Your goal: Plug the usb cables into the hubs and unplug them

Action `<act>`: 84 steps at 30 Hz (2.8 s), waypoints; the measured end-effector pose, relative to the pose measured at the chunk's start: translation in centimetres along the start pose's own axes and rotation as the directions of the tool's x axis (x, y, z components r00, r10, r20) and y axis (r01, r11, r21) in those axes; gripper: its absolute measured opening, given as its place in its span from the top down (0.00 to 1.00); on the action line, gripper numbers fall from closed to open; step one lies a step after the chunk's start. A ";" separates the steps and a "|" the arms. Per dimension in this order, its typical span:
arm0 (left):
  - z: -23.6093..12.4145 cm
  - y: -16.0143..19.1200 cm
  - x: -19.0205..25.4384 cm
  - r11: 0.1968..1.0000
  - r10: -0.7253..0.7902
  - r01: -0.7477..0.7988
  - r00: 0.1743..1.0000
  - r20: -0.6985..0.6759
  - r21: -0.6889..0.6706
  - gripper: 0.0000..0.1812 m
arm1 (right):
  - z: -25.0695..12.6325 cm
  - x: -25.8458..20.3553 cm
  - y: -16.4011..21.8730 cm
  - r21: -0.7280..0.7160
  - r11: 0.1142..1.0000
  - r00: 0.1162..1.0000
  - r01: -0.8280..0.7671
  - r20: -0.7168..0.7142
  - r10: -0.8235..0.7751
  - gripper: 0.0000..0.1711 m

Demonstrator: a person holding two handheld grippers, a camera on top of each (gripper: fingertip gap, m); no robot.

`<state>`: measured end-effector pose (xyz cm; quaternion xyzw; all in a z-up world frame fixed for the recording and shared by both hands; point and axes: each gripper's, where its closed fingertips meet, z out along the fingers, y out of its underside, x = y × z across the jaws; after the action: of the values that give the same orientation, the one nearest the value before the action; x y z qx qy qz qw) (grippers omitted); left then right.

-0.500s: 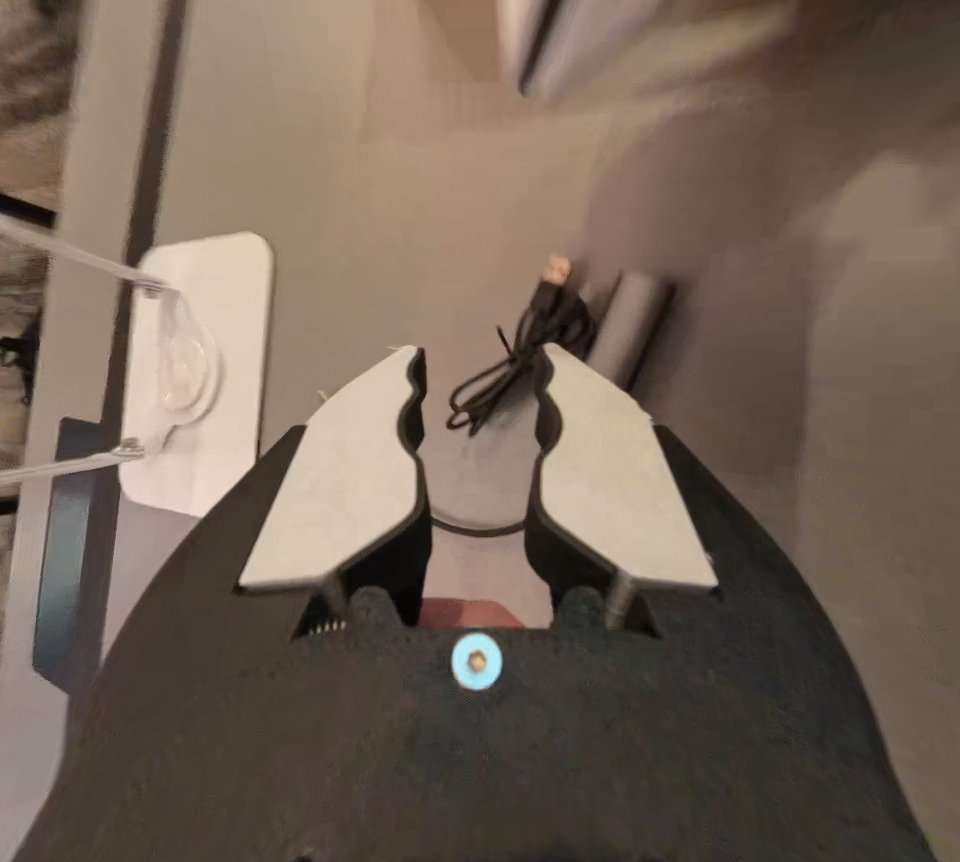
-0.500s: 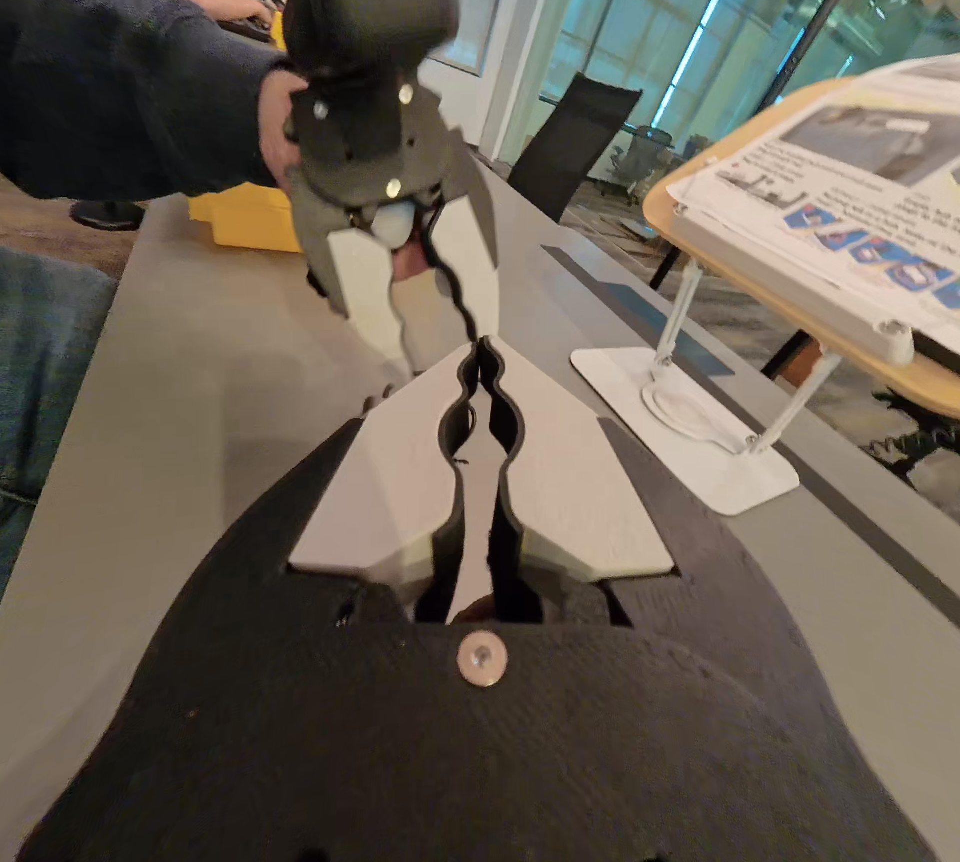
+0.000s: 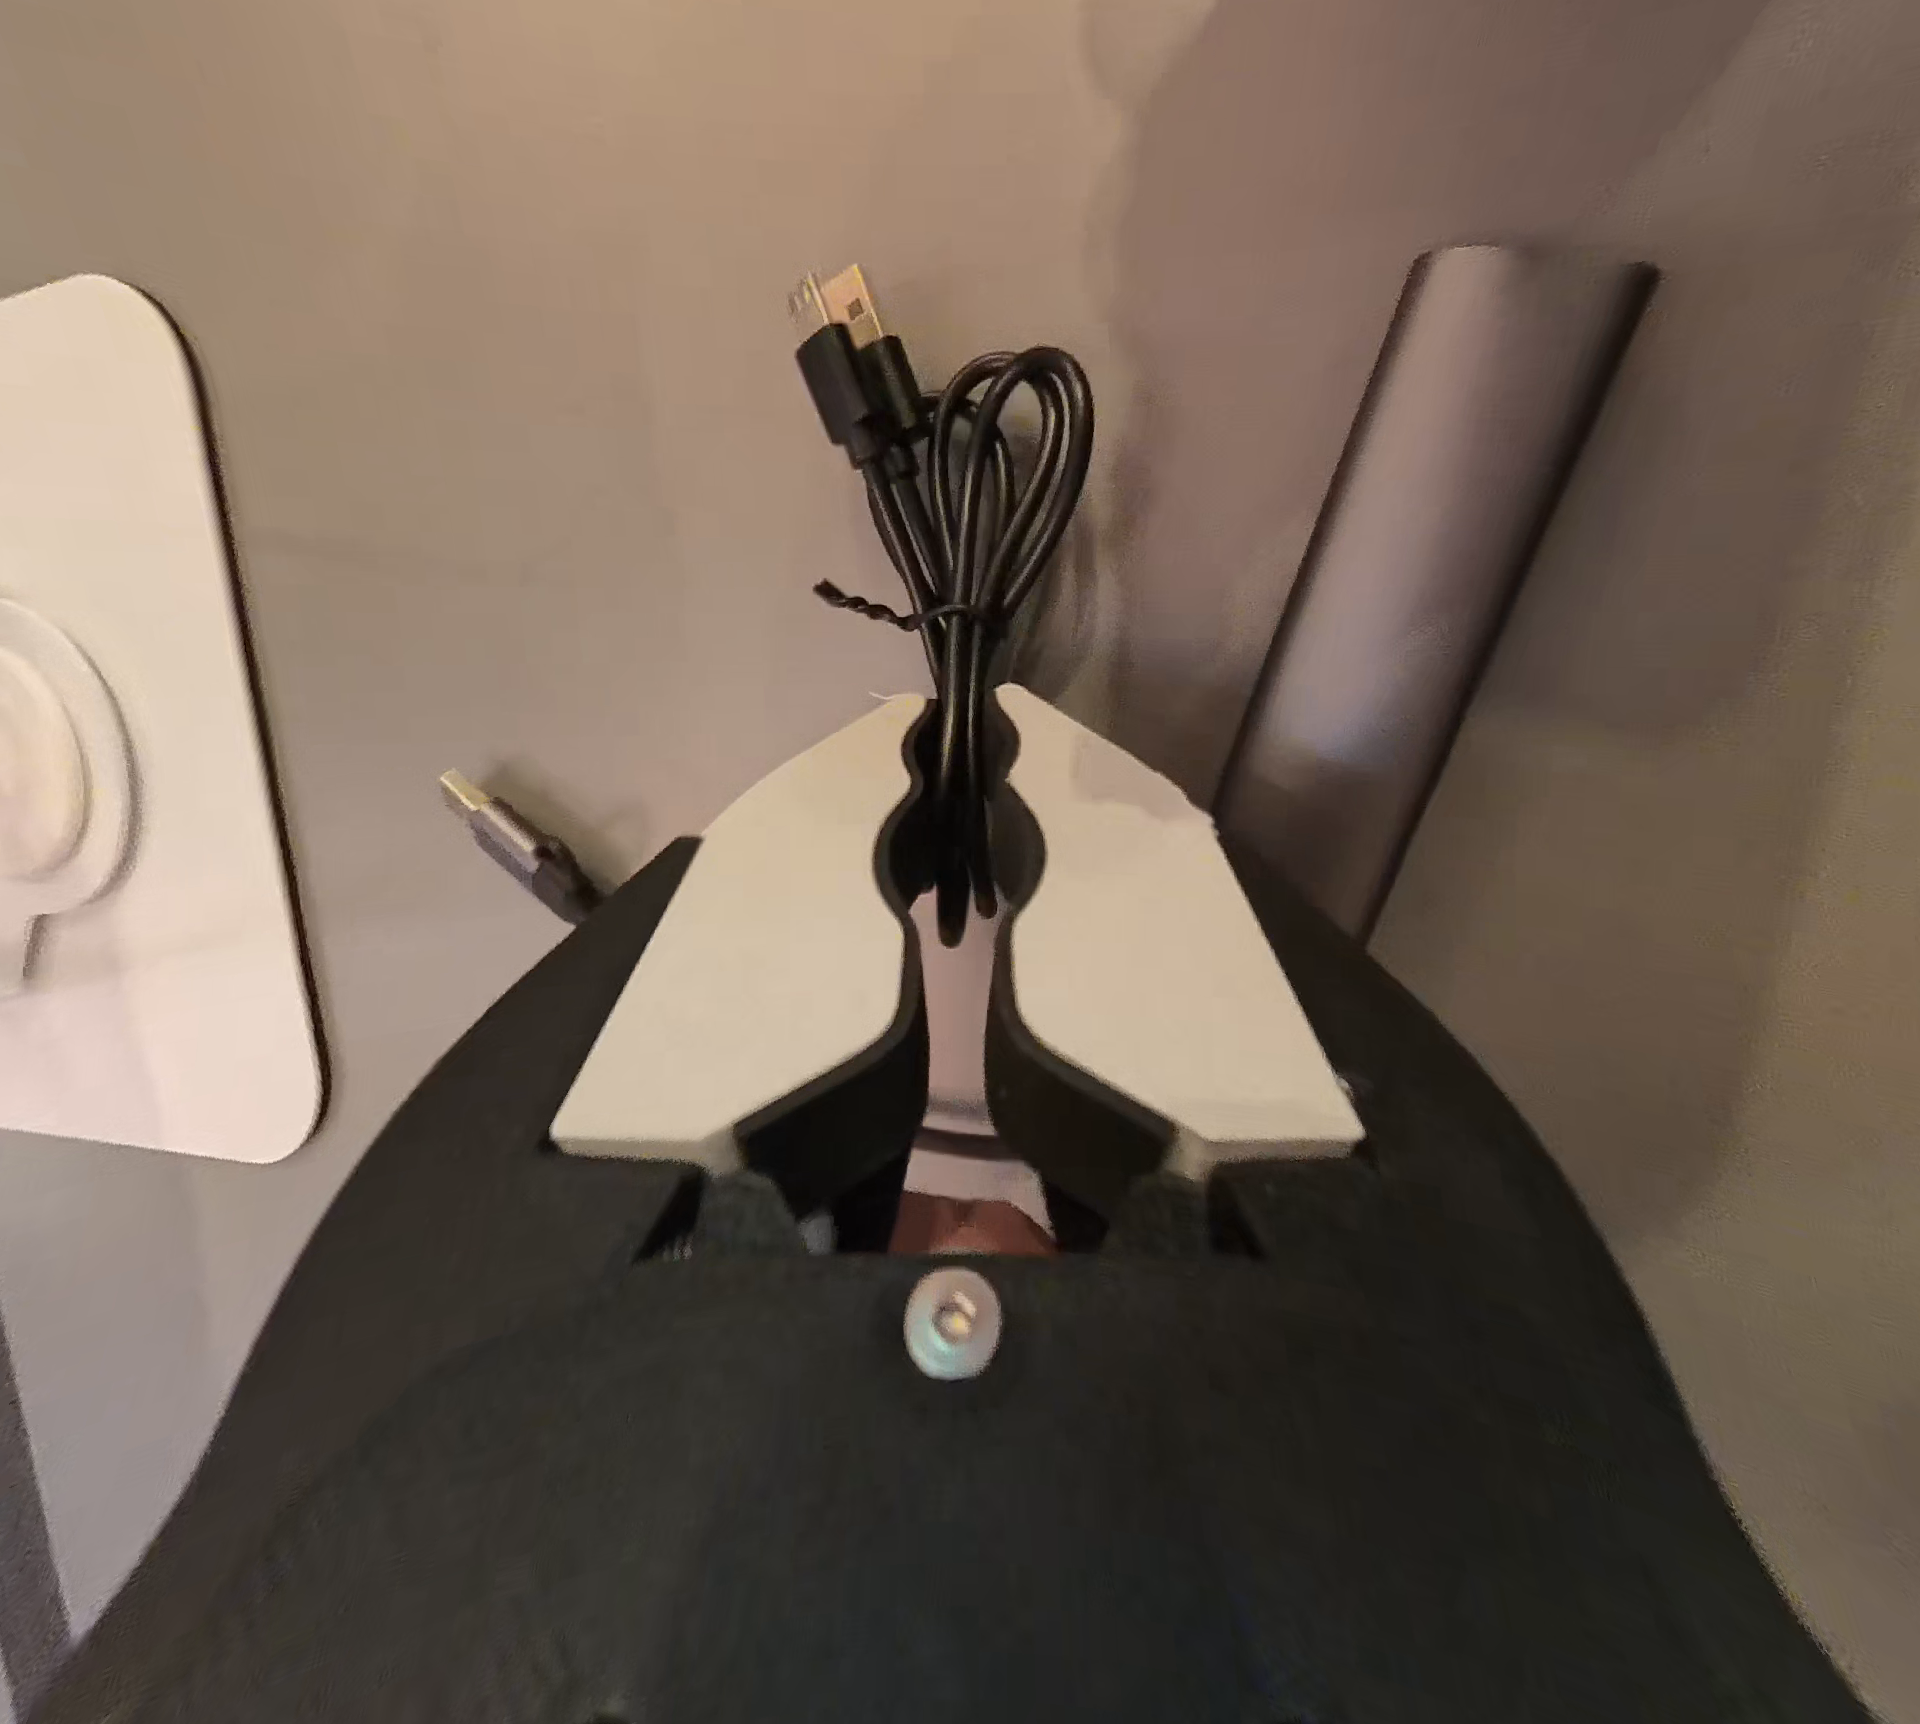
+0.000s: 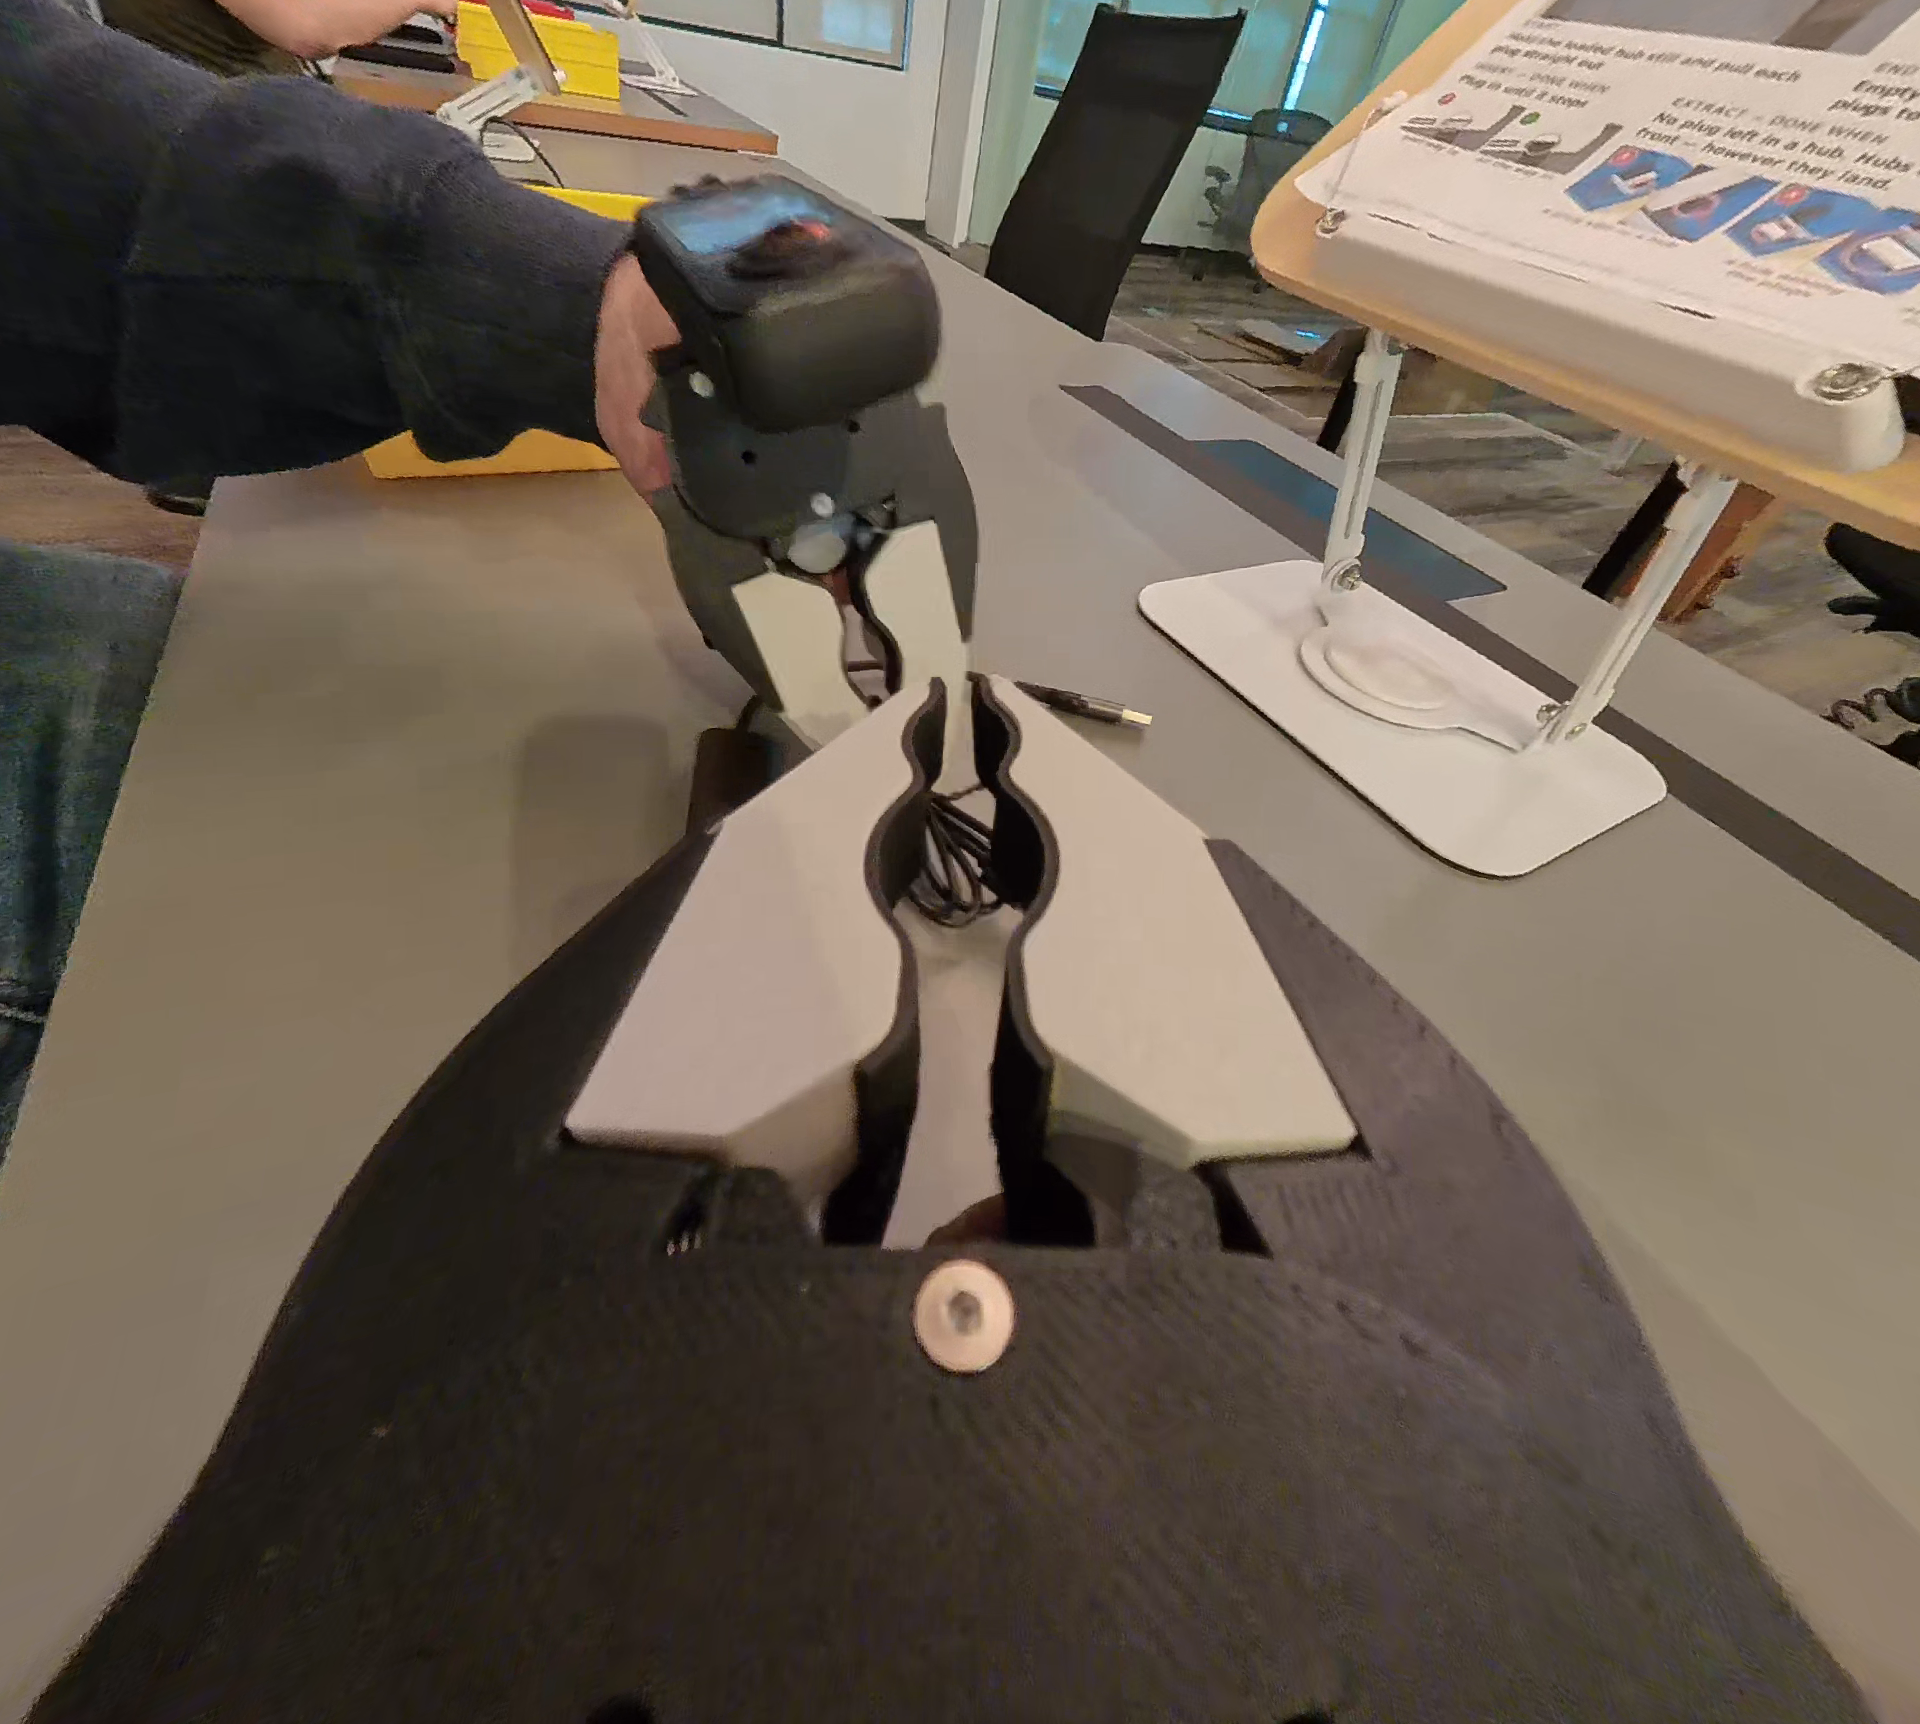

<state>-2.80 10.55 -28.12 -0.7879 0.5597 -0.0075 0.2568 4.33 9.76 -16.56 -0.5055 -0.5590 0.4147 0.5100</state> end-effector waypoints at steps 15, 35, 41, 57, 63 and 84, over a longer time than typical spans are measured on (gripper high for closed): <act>-15.2 -7.5 7.4 0.913 0.386 -0.336 0.895 -0.225 0.230 0.97 | -0.7 -7.1 -7.3 0.121 0.937 0.753 -0.328 0.632 0.182 0.94; -17.3 -7.6 10.3 0.842 0.539 -0.513 0.786 -0.302 0.167 0.97 | -0.8 -12.8 -7.8 0.025 0.949 0.519 -0.314 0.842 0.149 0.97; -17.7 -7.9 10.7 0.824 0.566 -0.540 0.768 -0.300 0.171 0.97 | -1.4 -12.7 -8.0 0.017 0.922 0.451 -0.387 0.876 0.173 0.95; -18.0 -8.3 11.3 0.815 0.578 -0.543 0.744 -0.334 0.201 0.97 | -1.7 -13.3 -8.1 0.025 0.915 0.404 -0.403 0.902 0.153 0.98; -17.9 -8.0 11.8 0.815 0.578 -0.543 0.731 -0.363 0.203 0.97 | -1.7 -14.0 -7.9 0.015 0.916 0.378 -0.402 0.914 0.151 1.00; -17.1 -9.2 6.4 0.900 0.106 0.034 0.950 -0.292 0.435 0.84 | -0.5 -8.9 -10.0 0.285 0.815 0.637 -0.505 0.760 0.129 1.00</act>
<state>2.50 0.31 -11.25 -0.6891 0.5916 -0.2503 0.3354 3.14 -0.53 -8.09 -0.2580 -0.4903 0.7850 0.2770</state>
